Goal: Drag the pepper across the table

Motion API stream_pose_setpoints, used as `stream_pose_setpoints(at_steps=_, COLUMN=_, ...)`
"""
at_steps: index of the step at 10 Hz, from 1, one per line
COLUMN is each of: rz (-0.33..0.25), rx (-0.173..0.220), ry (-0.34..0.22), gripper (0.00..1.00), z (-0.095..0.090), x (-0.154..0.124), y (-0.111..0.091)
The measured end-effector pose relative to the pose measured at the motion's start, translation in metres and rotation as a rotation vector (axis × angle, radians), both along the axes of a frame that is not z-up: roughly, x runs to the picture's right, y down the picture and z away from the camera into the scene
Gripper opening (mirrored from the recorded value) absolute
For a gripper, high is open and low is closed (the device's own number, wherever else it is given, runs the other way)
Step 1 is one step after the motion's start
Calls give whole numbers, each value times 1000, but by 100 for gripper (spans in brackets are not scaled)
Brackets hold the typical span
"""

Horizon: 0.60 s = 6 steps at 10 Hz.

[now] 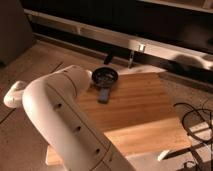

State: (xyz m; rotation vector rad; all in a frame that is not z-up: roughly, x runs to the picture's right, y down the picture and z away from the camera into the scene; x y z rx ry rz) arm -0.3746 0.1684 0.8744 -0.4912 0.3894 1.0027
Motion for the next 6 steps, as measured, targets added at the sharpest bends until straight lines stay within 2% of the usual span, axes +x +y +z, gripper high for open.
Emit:
stream_pose_setpoints(at_steps=3, rz=1, rx=1, ry=1, gripper=79, z=0, x=1, y=-1)
stream_pose_setpoints(at_steps=6, rz=1, rx=1, ry=1, gripper=80, z=0, x=1, y=-1)
